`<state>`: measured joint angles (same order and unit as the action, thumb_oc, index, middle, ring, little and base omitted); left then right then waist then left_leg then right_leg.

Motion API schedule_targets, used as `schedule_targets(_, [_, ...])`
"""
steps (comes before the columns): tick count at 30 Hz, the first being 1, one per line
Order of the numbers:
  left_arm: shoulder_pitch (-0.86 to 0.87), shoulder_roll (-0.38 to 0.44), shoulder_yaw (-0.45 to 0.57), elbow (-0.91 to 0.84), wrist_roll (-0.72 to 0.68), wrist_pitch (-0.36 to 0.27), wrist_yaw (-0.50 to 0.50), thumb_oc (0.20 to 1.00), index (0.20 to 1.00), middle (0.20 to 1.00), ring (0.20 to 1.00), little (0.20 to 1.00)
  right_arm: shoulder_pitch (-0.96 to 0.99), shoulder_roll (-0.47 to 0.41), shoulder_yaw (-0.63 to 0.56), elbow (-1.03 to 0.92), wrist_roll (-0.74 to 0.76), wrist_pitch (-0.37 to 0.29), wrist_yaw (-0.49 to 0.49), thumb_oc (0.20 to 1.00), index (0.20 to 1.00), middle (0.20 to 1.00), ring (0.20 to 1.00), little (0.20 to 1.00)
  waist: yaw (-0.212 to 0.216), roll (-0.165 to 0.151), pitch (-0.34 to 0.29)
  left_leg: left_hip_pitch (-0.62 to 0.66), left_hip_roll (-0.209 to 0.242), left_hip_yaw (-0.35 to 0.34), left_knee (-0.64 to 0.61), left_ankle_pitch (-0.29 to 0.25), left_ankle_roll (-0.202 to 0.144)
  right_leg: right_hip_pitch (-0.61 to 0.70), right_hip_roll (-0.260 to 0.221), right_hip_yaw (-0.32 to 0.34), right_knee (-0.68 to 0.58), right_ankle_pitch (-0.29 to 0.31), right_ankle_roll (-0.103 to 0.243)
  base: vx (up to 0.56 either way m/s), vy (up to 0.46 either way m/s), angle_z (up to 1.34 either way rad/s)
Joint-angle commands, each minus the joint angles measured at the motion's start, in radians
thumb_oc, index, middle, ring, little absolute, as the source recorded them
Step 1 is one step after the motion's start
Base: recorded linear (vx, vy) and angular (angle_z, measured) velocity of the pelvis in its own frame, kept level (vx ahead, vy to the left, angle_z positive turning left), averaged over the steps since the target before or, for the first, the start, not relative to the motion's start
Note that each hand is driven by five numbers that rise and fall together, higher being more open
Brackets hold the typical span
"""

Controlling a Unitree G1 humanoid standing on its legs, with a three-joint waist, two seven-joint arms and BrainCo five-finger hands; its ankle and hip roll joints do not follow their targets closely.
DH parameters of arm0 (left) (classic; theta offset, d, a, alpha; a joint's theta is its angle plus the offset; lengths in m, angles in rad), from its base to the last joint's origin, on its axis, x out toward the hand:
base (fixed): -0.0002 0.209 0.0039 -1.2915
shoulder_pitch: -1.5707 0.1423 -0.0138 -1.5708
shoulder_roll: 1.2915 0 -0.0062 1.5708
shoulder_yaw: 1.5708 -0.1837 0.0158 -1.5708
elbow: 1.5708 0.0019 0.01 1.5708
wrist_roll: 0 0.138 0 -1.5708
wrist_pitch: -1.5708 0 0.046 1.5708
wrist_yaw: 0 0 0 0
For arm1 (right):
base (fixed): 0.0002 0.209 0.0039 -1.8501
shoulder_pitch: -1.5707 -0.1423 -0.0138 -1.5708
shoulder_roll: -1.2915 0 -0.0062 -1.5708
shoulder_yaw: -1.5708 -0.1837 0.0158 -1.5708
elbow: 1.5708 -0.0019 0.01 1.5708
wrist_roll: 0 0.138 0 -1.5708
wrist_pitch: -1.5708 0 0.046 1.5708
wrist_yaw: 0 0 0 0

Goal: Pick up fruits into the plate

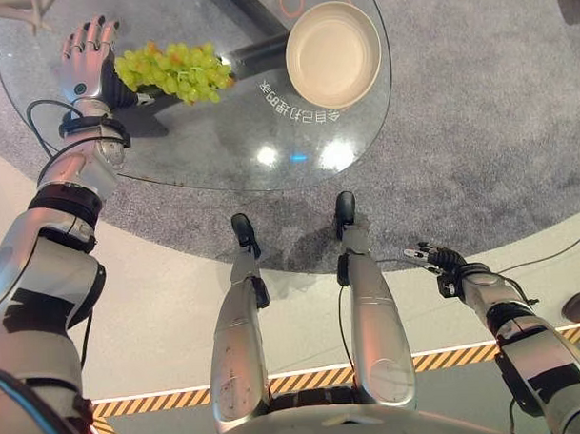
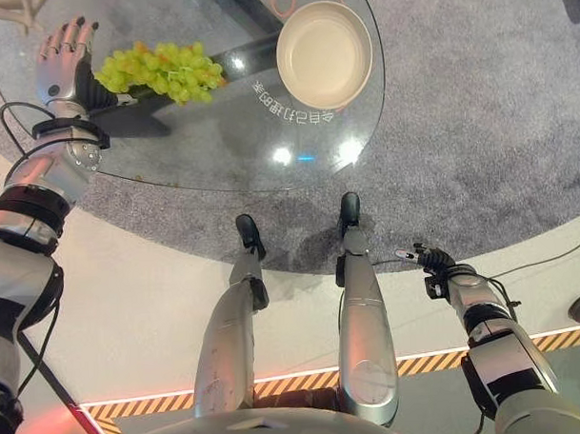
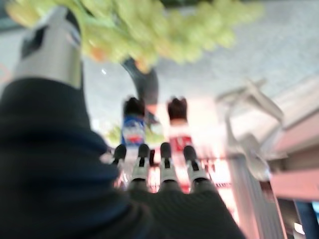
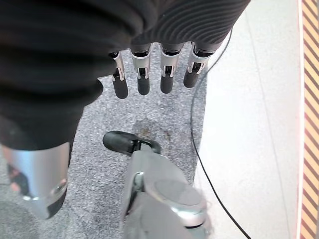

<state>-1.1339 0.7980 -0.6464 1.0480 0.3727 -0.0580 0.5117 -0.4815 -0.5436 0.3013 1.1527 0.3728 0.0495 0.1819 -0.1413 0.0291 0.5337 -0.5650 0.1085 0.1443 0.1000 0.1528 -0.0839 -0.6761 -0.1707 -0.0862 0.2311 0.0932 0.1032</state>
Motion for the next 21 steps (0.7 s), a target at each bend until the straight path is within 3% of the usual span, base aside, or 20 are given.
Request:
schedule_targets(1, [-0.078,0.069,0.03,0.056,-0.009,0.031,0.009,1.0,1.0,1.0,1.0,1.0,0.047,-0.041,0.034,-0.025,0.005,0.009,0.006,1.0,1.0,1.0,1.0,1.0,-0.009,-0.032,-0.014,-0.077,-0.081,0.04,0.174,-0.17,0.027,-0.015,0.07,-0.013,0.059,-0.094,-0.027,0.02,0.02,-0.03])
schedule_targets(8, [-0.148,0.094,-0.052,0.103,0.14,0.023,-0.04,1.0,1.0,1.0,1.0,1.0,0.077,-0.049,0.034,-0.04,0.022,-0.019,0.007,1.0,1.0,1.0,1.0,1.0,-0.028,-0.051,-0.014,-0.148,-0.071,0.057,0.216,-0.178,0.026,-0.081,0.075,-0.013,0.078,-0.085,-0.026,0.01,0.01,-0.02])
schedule_targets(21, [-0.22,0.114,-0.178,0.113,0.305,0.029,-0.096,1.0,1.0,1.0,1.0,1.0,0.098,-0.077,0.03,-0.081,0.032,-0.038,0.023,1.0,1.0,1.0,1.0,1.0,-0.048,-0.048,-0.014,-0.186,-0.065,0.07,0.22,-0.17,0.018,-0.128,0.075,-0.007,0.077,-0.066,-0.02,0.01,0.014,-0.01])
